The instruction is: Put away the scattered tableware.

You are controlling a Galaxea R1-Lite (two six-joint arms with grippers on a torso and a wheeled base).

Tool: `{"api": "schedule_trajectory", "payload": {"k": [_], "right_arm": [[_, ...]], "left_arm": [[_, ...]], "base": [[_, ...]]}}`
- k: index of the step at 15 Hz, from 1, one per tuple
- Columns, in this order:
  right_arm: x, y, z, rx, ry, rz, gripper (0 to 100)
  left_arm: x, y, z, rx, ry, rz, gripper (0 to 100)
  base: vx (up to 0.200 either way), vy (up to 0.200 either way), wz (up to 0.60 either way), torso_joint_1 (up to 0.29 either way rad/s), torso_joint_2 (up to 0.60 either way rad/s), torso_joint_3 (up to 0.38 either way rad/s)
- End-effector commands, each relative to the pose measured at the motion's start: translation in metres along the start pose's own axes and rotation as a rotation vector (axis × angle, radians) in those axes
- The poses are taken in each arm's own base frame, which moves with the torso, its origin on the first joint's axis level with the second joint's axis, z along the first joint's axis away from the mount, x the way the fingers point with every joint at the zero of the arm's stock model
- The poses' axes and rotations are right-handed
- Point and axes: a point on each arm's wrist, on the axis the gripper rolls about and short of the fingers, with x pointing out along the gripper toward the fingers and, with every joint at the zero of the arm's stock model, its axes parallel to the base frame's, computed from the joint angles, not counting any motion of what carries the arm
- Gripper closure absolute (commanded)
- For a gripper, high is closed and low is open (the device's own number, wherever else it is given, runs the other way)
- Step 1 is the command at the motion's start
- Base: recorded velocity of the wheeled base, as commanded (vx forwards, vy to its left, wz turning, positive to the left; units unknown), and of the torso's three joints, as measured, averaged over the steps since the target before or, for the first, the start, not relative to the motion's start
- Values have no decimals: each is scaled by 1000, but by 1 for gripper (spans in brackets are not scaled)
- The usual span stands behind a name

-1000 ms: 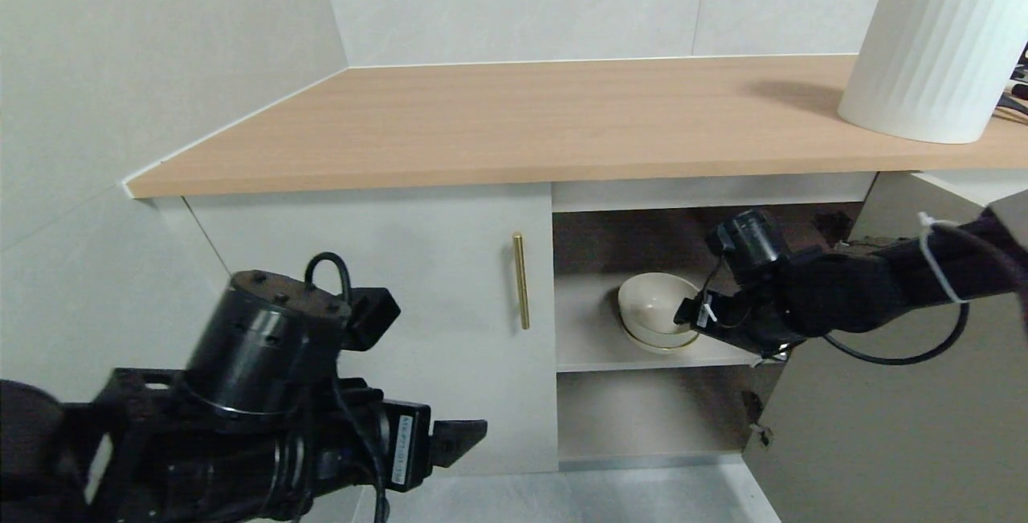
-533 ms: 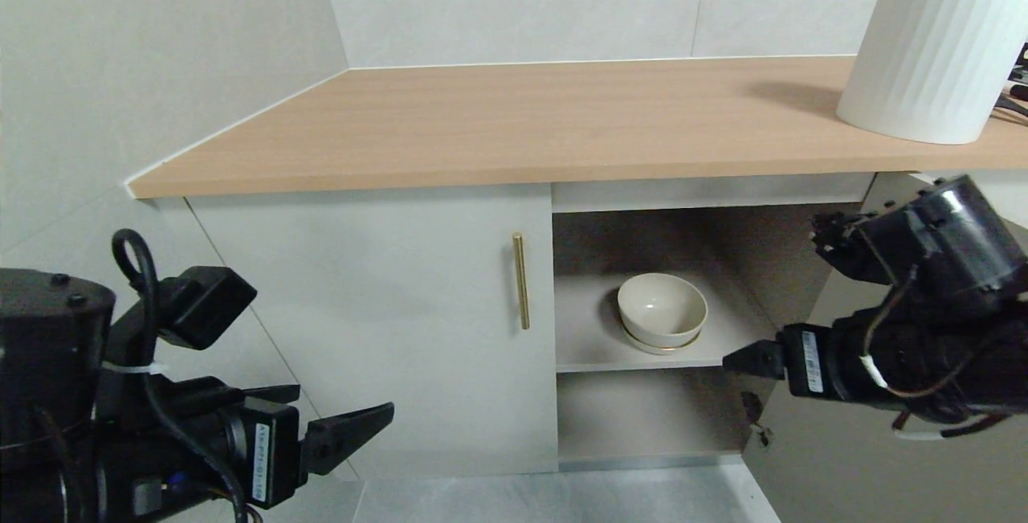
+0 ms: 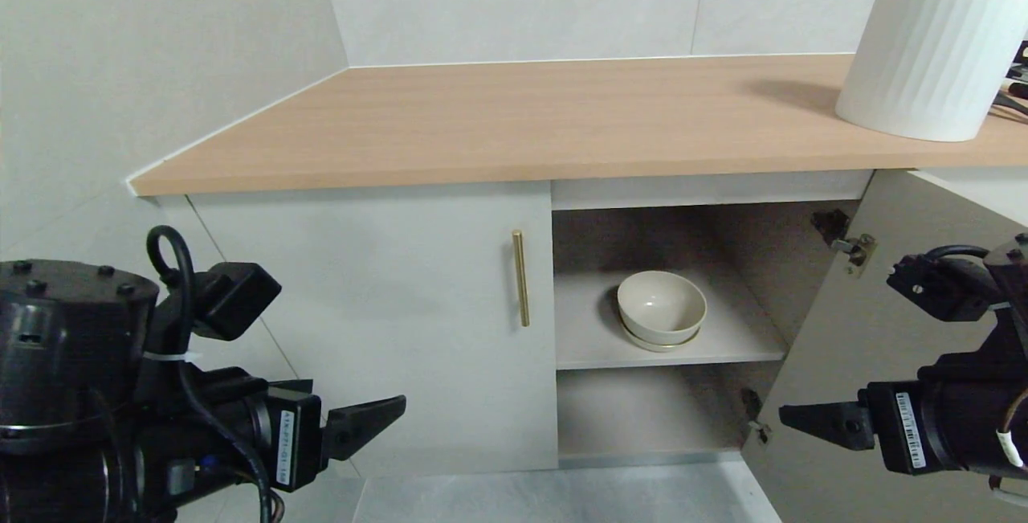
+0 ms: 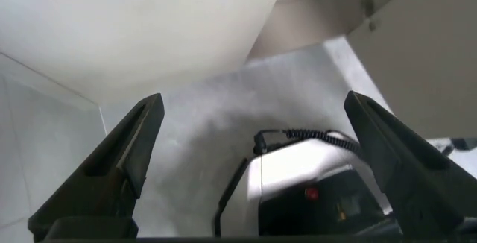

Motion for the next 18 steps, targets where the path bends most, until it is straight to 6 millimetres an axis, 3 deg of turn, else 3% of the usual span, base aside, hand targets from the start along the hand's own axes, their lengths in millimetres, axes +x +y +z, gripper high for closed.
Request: {"api": "schedule_trajectory", "payload": {"k": [1, 11, 18], "right_arm": [[0, 0, -1, 0, 1, 0, 0], [4, 0, -4, -24, 24, -7, 0], [6, 1, -6, -36, 36, -4, 0]], "left_arm": [[10, -2, -4, 8, 44, 6, 0], [22, -5, -12, 25, 105, 5, 0], [22, -6, -12, 24, 101, 3, 0]], "base": [[-200, 0, 0, 12, 7, 2], [-200, 0, 0, 0, 0, 3], [0, 0, 0, 0, 0, 0]]}}
